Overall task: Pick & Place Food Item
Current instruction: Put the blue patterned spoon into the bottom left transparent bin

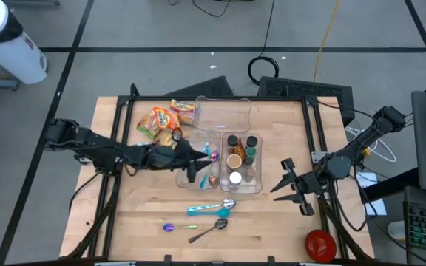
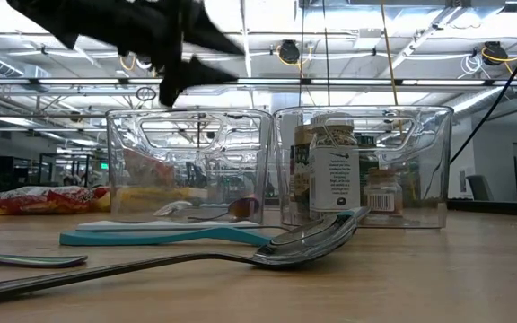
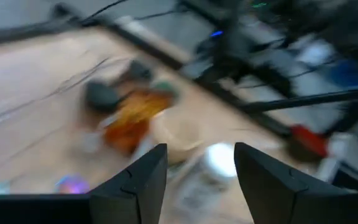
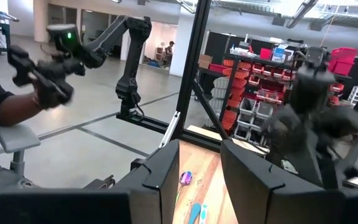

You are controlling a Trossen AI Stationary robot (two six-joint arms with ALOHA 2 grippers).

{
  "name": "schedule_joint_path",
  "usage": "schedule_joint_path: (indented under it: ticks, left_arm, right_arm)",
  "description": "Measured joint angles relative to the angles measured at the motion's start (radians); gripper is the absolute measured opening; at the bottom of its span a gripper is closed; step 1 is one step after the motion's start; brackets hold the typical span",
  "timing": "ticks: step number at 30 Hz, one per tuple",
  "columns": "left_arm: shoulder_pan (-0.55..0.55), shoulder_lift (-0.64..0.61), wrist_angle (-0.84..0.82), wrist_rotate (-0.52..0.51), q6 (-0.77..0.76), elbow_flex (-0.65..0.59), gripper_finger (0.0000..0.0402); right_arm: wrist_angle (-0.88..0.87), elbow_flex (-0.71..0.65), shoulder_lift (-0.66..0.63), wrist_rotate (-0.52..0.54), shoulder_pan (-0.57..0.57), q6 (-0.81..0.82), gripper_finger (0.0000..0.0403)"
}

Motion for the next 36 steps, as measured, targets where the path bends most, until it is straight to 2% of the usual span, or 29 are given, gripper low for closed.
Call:
schedule_joint_path:
  ticks: [5, 9, 13, 17, 19, 22, 26, 28, 30, 36]
  left_arm:
    - [-0.114, -0.029, 0.147, 0.166, 0.156, 0.001, 0.0196]
    - [-0.246, -0.029, 0.221, 0.193, 0.230, 0.001, 0.0196]
    - [-0.399, -0.018, 0.149, 0.143, 0.318, 0.001, 0.0196]
    - [-0.533, 0.055, 0.161, -0.045, 0.302, 0.015, 0.0196]
    - [-0.561, 0.097, 0.134, -0.039, 0.290, 0.089, 0.0196]
    - [-0.595, 0.149, -0.095, -0.033, 0.315, 0.265, 0.0196]
    - [-0.612, 0.251, -0.622, -0.119, 0.298, 0.510, 0.0196]
    - [-0.601, 0.308, -0.800, -0.138, 0.237, 0.590, 0.0195]
    - [-0.587, 0.359, -0.869, -0.143, 0.175, 0.631, 0.0195]
    - [-0.536, 0.470, -0.948, -0.104, 0.055, 0.635, 0.0195]
  right_arm:
    - [-0.004, 0.000, 0.000, 0.000, 0.000, 0.000, 0.0111]
    - [0.007, 0.000, 0.000, 0.000, 0.000, -0.001, 0.0111]
    - [0.010, 0.000, 0.000, 0.000, 0.000, -0.001, 0.0110]
    - [0.010, 0.000, 0.000, 0.000, 0.000, 0.000, 0.0111]
    - [0.012, 0.000, 0.000, 0.000, 0.000, -0.001, 0.0111]
    - [0.020, 0.001, 0.000, 0.000, 0.000, 0.000, 0.0110]
    - [0.018, 0.001, 0.000, 0.001, 0.000, 0.000, 0.0111]
    - [0.018, 0.001, 0.000, 0.001, 0.000, 0.000, 0.0111]
    - [0.013, 0.001, 0.000, 0.001, 0.000, 0.000, 0.0110]
    - [0.006, 0.001, 0.001, 0.001, 0.000, 0.015, 0.0106]
